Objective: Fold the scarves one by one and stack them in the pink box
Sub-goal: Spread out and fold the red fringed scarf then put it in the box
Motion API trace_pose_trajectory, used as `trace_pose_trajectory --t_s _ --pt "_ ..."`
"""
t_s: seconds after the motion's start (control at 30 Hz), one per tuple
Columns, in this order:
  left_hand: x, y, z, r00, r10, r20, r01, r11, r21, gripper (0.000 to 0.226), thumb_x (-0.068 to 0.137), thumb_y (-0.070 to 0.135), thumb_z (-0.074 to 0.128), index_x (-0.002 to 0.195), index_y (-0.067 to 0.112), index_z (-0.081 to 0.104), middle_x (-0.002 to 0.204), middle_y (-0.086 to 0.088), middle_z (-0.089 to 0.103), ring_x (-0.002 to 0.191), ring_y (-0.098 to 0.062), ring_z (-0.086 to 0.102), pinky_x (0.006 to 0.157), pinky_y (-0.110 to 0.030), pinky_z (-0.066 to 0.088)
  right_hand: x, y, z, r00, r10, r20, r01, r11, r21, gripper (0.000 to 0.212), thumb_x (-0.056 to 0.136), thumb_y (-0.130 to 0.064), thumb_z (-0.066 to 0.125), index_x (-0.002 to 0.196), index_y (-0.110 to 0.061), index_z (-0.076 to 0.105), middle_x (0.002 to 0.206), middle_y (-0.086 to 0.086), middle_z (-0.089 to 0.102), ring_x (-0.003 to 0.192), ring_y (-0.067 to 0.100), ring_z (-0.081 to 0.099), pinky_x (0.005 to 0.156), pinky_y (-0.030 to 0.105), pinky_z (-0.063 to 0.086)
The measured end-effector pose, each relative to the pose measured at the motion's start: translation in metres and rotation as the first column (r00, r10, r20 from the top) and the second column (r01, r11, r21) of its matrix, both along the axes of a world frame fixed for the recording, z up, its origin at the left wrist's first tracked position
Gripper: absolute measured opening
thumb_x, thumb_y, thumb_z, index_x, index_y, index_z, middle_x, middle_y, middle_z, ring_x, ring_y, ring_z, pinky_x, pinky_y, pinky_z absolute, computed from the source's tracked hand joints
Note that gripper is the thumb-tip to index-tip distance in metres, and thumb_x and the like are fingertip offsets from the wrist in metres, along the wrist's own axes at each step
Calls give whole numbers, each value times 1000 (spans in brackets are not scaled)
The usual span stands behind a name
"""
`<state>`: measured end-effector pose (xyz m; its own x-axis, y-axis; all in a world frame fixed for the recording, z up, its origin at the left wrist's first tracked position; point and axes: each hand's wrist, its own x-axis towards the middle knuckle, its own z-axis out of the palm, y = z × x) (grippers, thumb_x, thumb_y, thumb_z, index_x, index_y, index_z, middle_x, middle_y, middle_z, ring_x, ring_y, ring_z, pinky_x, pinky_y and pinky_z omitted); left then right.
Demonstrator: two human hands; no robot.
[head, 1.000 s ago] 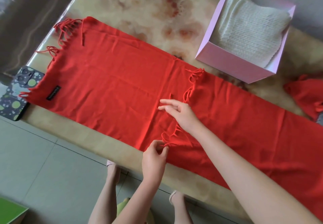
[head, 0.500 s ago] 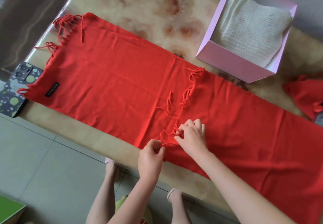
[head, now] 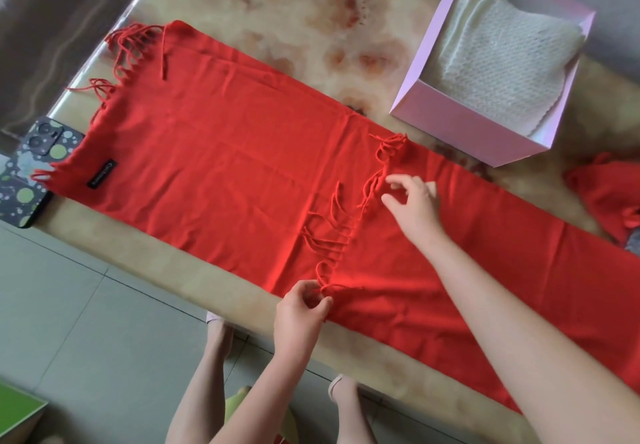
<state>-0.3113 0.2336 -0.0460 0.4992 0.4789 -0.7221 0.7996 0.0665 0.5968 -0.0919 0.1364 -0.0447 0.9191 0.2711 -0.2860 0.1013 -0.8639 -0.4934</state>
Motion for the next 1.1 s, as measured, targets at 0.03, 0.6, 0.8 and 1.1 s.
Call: trace_pose_trajectory --t_s 0.03,0.6,0.8,1.1 --pt "0 -1 -1 1000 -7 -8 7 1000 -1 22 75 20 74 93 29 64 78 14 66 78 -2 63 72 -23 52 15 2 -1 1000 4 19 -4 1000 -22 35 80 -13 68 115 -19 63 109 5 63 102 31 51 95 34 33" --pt "5 9 1 998 -14 57 14 1000 0 12 84 18 66 72 21 64 56 9 59 49 0 53 53 -19 41 97 24 10 950 309 36 -268 872 -410 19 85 -13 66 104 -16 65 112 6 61 115 25 49 91 37 40" --pt "7 16 4 996 30 80 -26 998 -54 14 85 17 65 72 22 65 59 5 63 47 -4 54 57 -29 47 100 43 21 981 181 71 -149 933 -328 11 89 -20 60 95 -22 68 96 12 69 100 32 61 84 38 46" --pt "-5 91 0 973 161 168 -154 987 -56 19 87 7 64 75 22 66 65 5 64 56 -6 52 55 -20 42 105 119 45 987 156 51 -153 987 -51 17 88 -10 53 91 -22 64 69 -3 64 69 19 68 65 23 44"
